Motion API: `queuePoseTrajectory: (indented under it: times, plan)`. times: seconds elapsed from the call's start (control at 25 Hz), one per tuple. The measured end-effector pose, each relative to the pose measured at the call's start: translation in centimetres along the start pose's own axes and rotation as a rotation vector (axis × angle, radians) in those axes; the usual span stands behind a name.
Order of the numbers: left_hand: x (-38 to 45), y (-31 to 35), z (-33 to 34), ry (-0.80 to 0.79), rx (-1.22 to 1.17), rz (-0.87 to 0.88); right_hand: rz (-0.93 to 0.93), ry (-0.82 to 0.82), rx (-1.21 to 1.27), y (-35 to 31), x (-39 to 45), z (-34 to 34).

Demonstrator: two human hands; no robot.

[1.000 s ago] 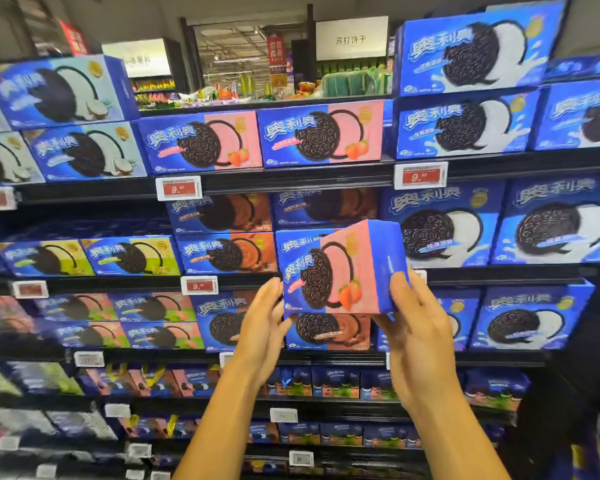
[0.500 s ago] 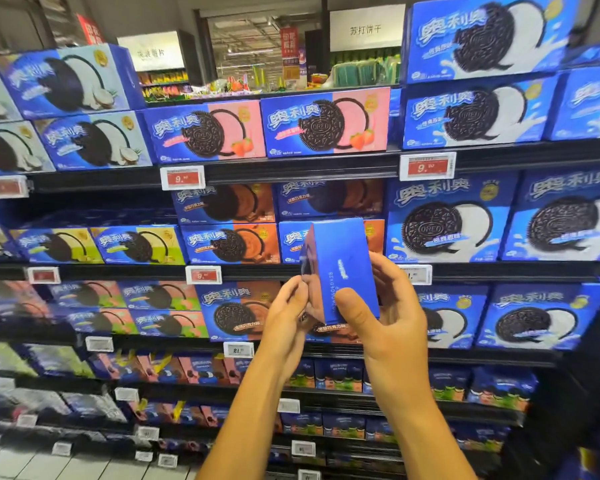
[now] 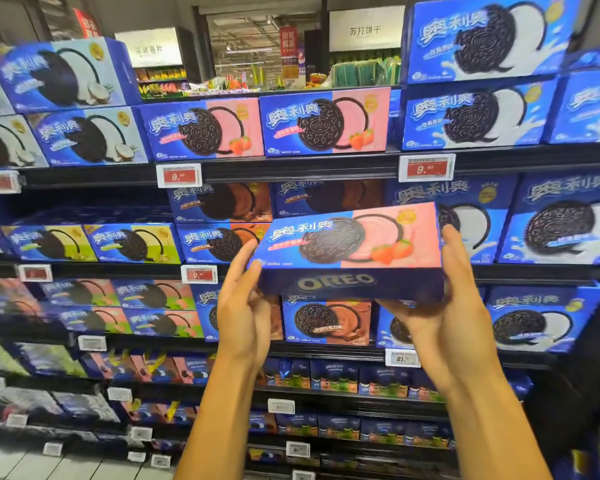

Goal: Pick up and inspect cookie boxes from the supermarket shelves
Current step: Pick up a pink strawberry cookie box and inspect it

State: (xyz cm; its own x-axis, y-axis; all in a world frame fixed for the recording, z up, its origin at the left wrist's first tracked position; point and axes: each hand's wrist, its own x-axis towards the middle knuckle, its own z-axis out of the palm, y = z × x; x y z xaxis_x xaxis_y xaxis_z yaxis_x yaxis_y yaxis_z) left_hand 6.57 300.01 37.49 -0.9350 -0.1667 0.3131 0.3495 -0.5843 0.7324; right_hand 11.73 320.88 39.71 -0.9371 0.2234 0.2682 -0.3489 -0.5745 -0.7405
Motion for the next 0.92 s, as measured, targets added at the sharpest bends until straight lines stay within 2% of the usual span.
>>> queuePoseTrajectory:
  times: [0.08, 0.2, 0.28, 0.48, 0.64, 0.8, 0.92]
  plan:
    - [-0.1, 1.3, 0.7, -0.039, 0.082, 0.044, 0.103, -0.010, 0.005, -0.7, 0.8, -0.2]
    - [0.0, 2.8, 1.7, 0.027, 0.315, 0.046, 0.163, 0.052, 0.067, -1.3, 1.7, -0.2]
    - [0.1, 3.2, 1.9, 0.065, 0.379, 0.041, 0.190, 0.106, 0.097, -1.5, 2.0, 0.0]
    - [0.0, 3.4, 1.8, 0.130, 0.381, 0.037, 0.235, 0.112, 0.119, -1.0, 2.0, 0.1]
    - [-0.1, 3.6, 1.4, 0.087, 0.368, 0.048, 0.251, 0.069, 0.159, -0.6, 1.8, -0.2]
    - [-0.2, 4.0, 1.2, -0.043, 0.201, 0.095, 0.255, -0.042, 0.261, -0.6, 1.9, -0.6]
    - [0.1, 4.0, 1.0, -0.027, 0.132, 0.169, 0.217, -0.154, 0.270, -0.9, 2.1, -0.5]
